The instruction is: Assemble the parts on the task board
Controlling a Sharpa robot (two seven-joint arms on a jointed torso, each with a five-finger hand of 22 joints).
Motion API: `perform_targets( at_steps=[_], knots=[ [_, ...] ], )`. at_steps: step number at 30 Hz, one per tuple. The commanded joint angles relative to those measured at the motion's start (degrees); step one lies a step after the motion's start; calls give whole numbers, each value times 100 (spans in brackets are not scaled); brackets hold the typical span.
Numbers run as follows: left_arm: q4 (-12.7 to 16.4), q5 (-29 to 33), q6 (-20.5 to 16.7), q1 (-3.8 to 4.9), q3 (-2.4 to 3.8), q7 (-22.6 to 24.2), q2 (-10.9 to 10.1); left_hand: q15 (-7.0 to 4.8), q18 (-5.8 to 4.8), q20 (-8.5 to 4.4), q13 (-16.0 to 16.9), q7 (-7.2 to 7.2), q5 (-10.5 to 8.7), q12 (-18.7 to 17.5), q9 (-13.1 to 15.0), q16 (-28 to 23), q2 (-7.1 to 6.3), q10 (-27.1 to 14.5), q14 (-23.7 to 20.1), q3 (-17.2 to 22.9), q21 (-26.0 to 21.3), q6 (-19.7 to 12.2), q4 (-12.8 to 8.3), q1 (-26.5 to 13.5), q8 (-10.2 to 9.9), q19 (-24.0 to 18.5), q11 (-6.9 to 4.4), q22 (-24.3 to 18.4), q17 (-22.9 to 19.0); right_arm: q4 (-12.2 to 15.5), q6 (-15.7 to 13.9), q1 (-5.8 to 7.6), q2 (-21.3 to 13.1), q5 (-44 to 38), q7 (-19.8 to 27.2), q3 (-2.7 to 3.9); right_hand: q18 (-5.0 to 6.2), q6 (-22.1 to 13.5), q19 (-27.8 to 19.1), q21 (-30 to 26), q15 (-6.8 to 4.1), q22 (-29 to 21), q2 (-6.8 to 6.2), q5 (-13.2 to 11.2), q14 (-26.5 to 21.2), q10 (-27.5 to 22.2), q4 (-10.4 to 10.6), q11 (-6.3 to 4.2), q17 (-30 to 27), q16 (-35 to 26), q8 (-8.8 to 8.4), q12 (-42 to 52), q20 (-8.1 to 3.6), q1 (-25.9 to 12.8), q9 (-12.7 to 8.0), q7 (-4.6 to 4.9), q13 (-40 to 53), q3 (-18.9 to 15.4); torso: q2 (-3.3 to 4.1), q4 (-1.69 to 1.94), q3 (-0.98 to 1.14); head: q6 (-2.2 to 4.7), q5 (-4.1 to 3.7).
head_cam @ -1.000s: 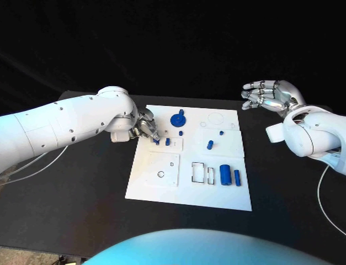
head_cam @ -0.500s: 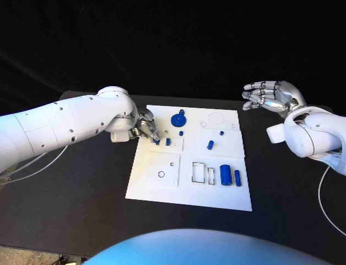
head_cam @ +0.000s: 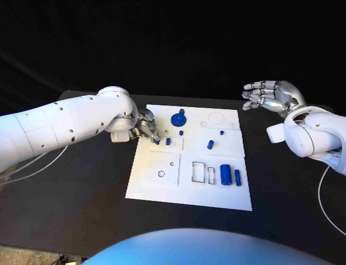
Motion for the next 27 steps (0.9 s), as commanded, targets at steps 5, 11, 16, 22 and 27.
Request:
perform_targets(
  at_steps=[5,11,16,22,27],
  knots=[
    [34,-29,127,-10,-4,79,21,-44,-54,-30,21,-131,25,20,-2,-4,71,50,271,795,34,159,-839,18,27,15,16,10,328,-2,54,-6,5,-28,30,2,53,-54,21,-30,-7,-5,47,28,-11,-25,-19,-4,-5,-34,27,25,22,4,-5,542,-6,-28,2,-1,4,-7,1],
    [22,-55,138,-10,-4,79,28,-44,-54,-30,22,-131,26,20,-3,-5,70,52,271,794,33,161,-843,19,28,14,15,8,327,-2,54,-7,5,-27,31,2,53,-54,21,-30,-7,-5,47,28,-11,-25,-19,-4,-5,-34,27,25,22,4,-5,542,-6,-28,-2,-2,3,-10,0],
    [3,-70,137,-10,-4,70,33,-45,-53,-30,25,-133,28,23,-5,-4,68,58,272,791,31,164,-852,23,29,12,14,3,328,1,53,-7,3,-27,31,2,53,-54,21,-30,-7,-5,47,28,-11,-25,-19,-4,-5,-34,27,25,22,4,-5,542,-6,-28,2,-1,3,-6,-2],
    [-10,-81,254,-10,-4,-25,58,-46,-50,-32,63,-133,49,45,-10,-3,68,84,273,782,26,177,-860,19,35,8,12,-6,329,4,51,-7,4,-26,32,2,53,-54,21,-30,-7,-5,47,28,-11,-25,-19,-4,-5,-34,27,25,22,4,-5,542,-6,-28,1,-4,2,-11,1],
    [-17,-88,279,-9,-4,-110,71,-50,-51,-35,73,-144,85,60,-22,-3,87,129,275,719,29,211,-832,-30,57,10,5,2,330,6,50,-7,4,-26,32,2,53,-54,21,-30,-7,-5,47,28,-11,-25,-19,-4,-5,-34,27,25,22,4,-5,542,-6,-28,3,-3,2,-17,-4]
  ],
)
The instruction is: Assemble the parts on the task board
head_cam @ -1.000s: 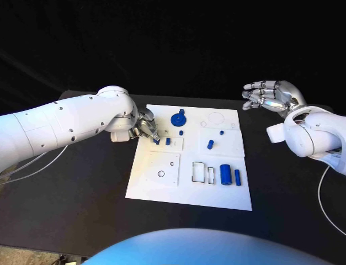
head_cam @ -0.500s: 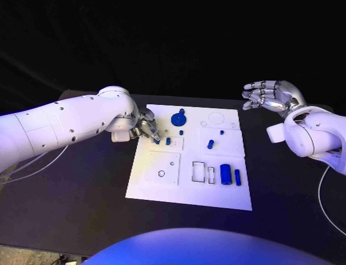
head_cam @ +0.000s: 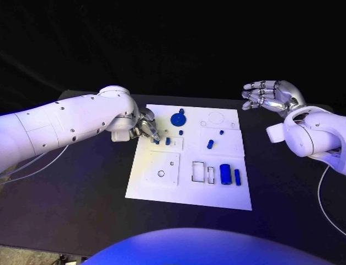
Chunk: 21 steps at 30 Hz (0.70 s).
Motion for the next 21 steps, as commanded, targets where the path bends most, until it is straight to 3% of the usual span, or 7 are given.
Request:
perform_targets(
  at_steps=[1,21],
  knots=[
    [2,-24,204,-16,-11,-99,26,-32,-54,-36,15,-151,45,28,6,-3,53,42,297,743,36,181,-788,-4,22,15,4,16,331,4,49,-3,3,-27,32,2,53,-54,21,-30,-7,-6,47,28,-11,-25,-19,-4,-5,-34,27,25,22,4,-6,542,-6,-28,1,2,0,-8,-1],
    [-36,-83,199,-16,-12,-151,151,-50,-80,-50,139,-201,95,106,-49,3,144,192,305,558,104,274,-710,-101,54,71,-30,148,339,5,48,-3,12,-24,30,2,53,-59,31,-42,-6,-32,52,45,-9,-33,-9,-3,-6,-44,37,44,23,-5,-13,544,-27,-43,-3,3,4,-1,6]
  ],
)
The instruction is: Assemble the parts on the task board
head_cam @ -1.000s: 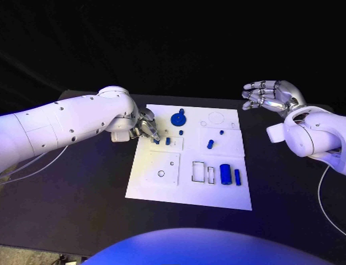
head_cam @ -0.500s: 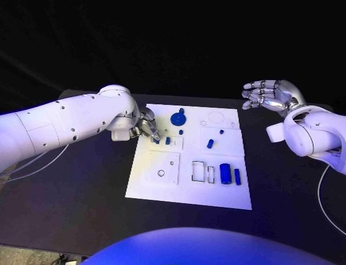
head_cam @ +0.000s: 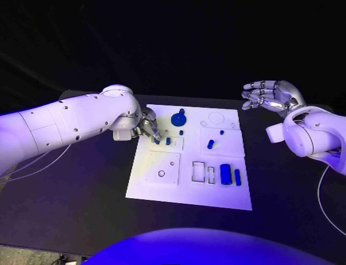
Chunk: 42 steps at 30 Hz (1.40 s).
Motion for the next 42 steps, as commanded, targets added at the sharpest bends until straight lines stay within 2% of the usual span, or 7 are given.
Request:
perform_targets(
  at_steps=[1,10,22,29,38,42],
  knots=[
    [11,-16,154,-31,-19,-11,46,-52,-83,-10,4,-189,-5,35,-20,4,81,43,305,608,38,222,-635,-29,3,35,0,22,340,4,47,-2,2,-23,29,2,53,-39,31,-19,-6,-6,52,21,-9,-34,6,-3,-6,-21,37,21,23,-5,-5,564,-5,-27,1,-1,1,2,2],
    [-6,-14,260,-30,-20,-45,70,-61,-95,-16,35,-216,-58,50,-68,5,166,100,308,447,68,284,-557,-93,-3,59,-16,81,342,13,37,-2,-6,-16,33,2,52,-39,34,-21,-5,-10,59,21,-8,-35,14,-3,-6,-22,39,25,23,-11,-6,565,-9,-30,5,-3,0,-13,-2],
    [-11,-108,310,-29,-20,-98,61,-74,-93,-23,29,-251,-14,49,-110,8,225,155,311,382,63,368,-546,-99,-2,57,-41,74,346,22,29,-1,-21,-14,36,2,52,-39,34,-21,-5,-10,59,21,-8,-35,14,-3,-6,-22,39,25,23,-11,-6,565,-9,-30,5,3,-3,-21,-12],
    [-15,-172,253,-29,-20,-97,54,-80,-91,-27,41,-259,21,54,-122,9,235,174,312,396,59,388,-563,-91,-1,55,-50,67,347,26,28,-1,-24,-14,38,2,52,-39,34,-21,-5,-10,59,21,-8,-35,14,-3,-6,-22,39,25,23,-11,-6,565,-9,-30,4,14,-5,-26,-6],
    [-27,-202,199,-29,-20,-96,57,-82,-90,-29,42,-261,32,54,-126,10,242,181,313,403,56,397,-566,-90,-1,53,-52,61,349,24,27,-1,-21,-14,41,2,52,-39,34,-21,-5,-10,59,21,-8,-35,14,-3,-6,-22,39,25,23,-11,-6,565,-9,-30,6,-4,-7,-29,8],
    [-19,-193,215,-29,-20,-94,65,-83,-90,-30,50,-261,34,58,-132,9,245,190,313,403,57,407,-562,-101,0,55,-53,64,348,24,29,-1,-18,-14,41,2,52,-39,34,-21,-5,-10,59,21,-8,-35,14,-3,-6,-22,39,25,23,-11,-6,565,-9,-30,7,-1,-3,-29,4]
  ],
)
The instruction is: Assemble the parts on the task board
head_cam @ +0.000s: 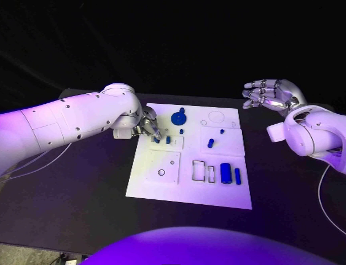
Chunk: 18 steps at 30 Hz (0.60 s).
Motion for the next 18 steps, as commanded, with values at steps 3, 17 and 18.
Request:
perform_targets(
  at_steps=[3,17,18],
  knots=[
    [7,-42,161,-36,-25,-29,22,-41,-92,-13,0,-274,-8,13,-26,8,97,65,314,414,23,351,-453,-37,20,36,-2,5,348,6,34,-1,4,-18,39,2,52,-39,34,-22,-5,-5,59,22,-8,-35,14,-3,-6,-23,39,25,23,-11,-7,565,-6,-30,-2,-6,6,-1,0],
    [-11,-10,177,-37,-23,-7,30,-64,-100,-33,-69,-329,-428,-49,-204,5,13,100,314,-519,27,437,5,-332,-29,48,-35,43,344,7,59,-1,-2,-23,61,2,52,-44,42,-32,-4,-26,56,20,-6,-41,32,-2,-5,-30,47,42,24,-32,-13,565,-22,-54,-2,-7,9,-1,-24],
    [-14,-9,176,-37,-23,-9,31,-66,-99,-35,-64,-330,-467,-47,-217,4,23,102,314,-569,25,440,38,-327,-35,47,-37,42,344,7,60,-1,-2,-25,62,2,52,-44,42,-32,-4,-26,56,20,-6,-41,32,-2,-5,-30,47,42,24,-32,-13,565,-22,-54,-3,-7,9,-1,-25]
  ],
)
